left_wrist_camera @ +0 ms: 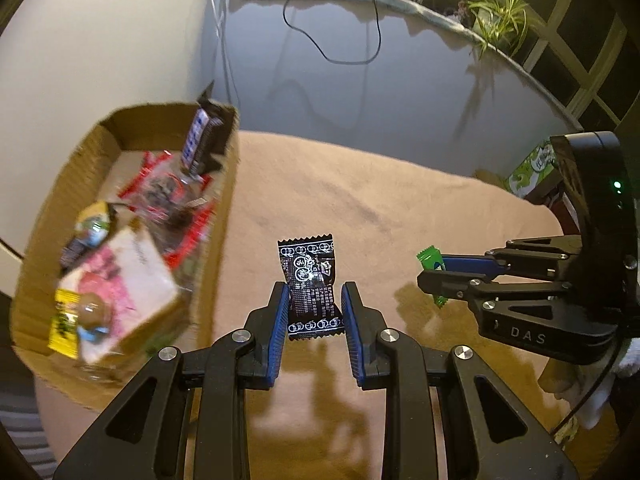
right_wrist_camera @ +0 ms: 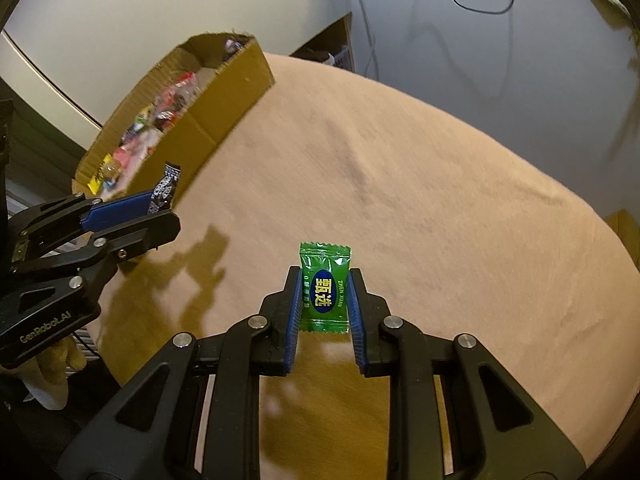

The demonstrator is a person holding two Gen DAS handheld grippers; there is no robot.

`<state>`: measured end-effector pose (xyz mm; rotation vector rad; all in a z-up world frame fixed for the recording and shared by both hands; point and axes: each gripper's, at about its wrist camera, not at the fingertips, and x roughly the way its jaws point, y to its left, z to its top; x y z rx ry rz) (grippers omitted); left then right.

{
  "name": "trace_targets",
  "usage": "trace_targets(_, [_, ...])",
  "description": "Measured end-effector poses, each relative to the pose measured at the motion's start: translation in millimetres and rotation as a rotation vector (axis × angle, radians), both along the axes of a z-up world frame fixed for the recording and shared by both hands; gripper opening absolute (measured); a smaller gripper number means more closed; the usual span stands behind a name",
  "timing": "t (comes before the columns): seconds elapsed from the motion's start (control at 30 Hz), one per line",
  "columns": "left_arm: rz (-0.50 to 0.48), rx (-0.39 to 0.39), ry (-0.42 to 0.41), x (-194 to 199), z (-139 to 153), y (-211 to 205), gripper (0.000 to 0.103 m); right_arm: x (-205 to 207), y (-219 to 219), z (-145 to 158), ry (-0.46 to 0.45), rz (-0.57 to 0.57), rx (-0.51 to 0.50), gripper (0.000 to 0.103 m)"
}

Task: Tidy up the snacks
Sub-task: 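Carry the black and green candies over the box with both tools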

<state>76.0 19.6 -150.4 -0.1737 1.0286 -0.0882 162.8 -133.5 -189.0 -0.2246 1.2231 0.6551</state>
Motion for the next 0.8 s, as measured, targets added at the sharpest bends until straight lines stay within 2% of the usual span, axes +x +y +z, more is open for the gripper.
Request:
trace_targets(0.4, [0.079, 0.018, -0.053, -12, 18, 43, 0.025, 13, 50, 36, -0.053, 0.07, 0.048, 0.023])
trace_targets(0.8, [0.167, 0.038, -0.052, -14, 19, 84, 0.025, 28, 122, 57, -0.076, 0.158, 0.09, 0.023])
